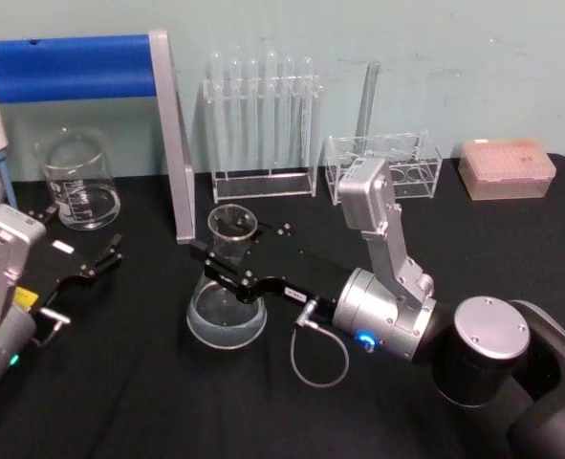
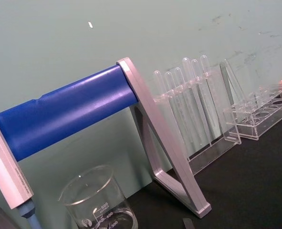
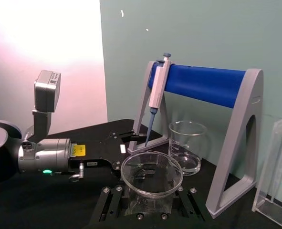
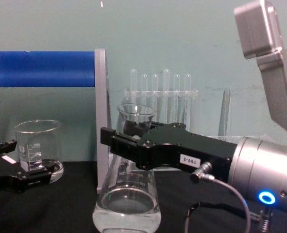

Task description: Grasp the erlenmeyer flask with one hand, shake it three times, then place it back.

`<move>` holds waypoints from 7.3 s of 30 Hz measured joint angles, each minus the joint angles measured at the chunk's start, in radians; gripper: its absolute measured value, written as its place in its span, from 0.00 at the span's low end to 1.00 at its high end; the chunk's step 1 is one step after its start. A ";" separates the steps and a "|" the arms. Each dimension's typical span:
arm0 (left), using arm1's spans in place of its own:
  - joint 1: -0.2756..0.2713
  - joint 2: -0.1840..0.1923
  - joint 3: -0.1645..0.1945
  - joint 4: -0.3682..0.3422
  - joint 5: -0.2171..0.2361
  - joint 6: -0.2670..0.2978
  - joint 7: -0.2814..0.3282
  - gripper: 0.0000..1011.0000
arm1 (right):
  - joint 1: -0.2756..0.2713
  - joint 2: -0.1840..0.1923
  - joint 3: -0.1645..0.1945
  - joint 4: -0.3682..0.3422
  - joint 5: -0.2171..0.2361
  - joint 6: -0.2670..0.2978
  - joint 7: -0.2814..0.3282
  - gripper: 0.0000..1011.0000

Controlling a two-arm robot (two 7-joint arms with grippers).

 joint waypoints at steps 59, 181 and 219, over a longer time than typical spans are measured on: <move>0.000 0.000 0.000 0.000 0.000 0.000 0.000 0.99 | 0.033 -0.007 0.207 0.108 -0.131 -0.024 -0.177 0.45; 0.000 0.000 0.000 0.000 0.000 0.000 0.000 0.99 | 0.017 -0.019 0.179 0.068 -0.125 0.003 -0.138 0.45; 0.000 0.000 0.000 0.000 0.000 0.000 0.000 0.99 | 0.012 -0.019 0.097 0.108 -0.096 0.025 -0.117 0.45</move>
